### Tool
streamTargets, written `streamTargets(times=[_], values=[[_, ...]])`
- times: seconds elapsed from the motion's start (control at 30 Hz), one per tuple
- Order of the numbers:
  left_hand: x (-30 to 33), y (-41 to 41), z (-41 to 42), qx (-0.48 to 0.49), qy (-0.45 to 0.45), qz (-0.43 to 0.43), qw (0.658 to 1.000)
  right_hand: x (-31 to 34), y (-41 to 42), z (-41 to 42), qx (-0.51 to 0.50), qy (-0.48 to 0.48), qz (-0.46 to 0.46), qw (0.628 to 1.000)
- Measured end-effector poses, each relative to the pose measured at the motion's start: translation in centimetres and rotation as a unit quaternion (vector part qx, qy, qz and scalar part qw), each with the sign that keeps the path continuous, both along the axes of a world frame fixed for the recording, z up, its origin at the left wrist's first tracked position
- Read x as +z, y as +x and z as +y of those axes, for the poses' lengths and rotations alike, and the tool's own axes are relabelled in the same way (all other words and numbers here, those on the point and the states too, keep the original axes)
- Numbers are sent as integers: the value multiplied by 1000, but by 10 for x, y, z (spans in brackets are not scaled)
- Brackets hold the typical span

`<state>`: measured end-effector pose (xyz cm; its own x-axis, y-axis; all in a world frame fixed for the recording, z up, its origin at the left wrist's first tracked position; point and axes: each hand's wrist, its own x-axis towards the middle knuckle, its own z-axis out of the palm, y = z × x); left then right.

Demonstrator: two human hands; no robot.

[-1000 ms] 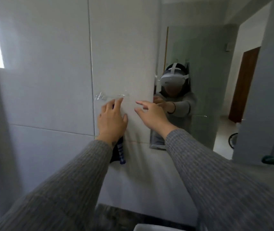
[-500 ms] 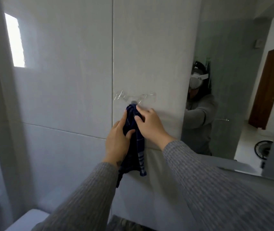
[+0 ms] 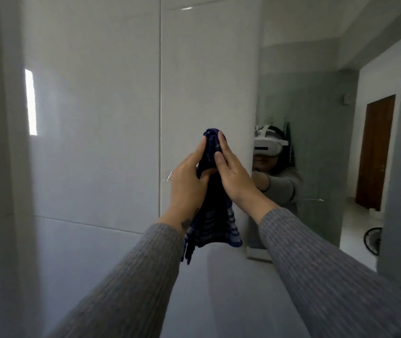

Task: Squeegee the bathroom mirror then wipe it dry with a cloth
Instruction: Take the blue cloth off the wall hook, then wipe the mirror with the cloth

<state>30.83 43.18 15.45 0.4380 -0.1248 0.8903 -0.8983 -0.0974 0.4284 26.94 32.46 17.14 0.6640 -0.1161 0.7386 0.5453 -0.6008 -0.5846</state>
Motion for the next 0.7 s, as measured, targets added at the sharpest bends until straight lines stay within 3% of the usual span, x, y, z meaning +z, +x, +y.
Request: streamTargets(times=[0.1,0.4,0.6,0.7], values=[[37,-21,-19,-15,11,-39,999,32,-27,-14,-3,36,-28,999],[120,-69,-64,-54,113,-107,986,114,-98,-58,-92,22,-113,989],[151,-65,-84,-79,104,-118,984,148,-90,-84,-201,-44,-177,963],[143,-36,-90,-2,87,-134,987,165,-77,-97,-274,-104,-209,933]])
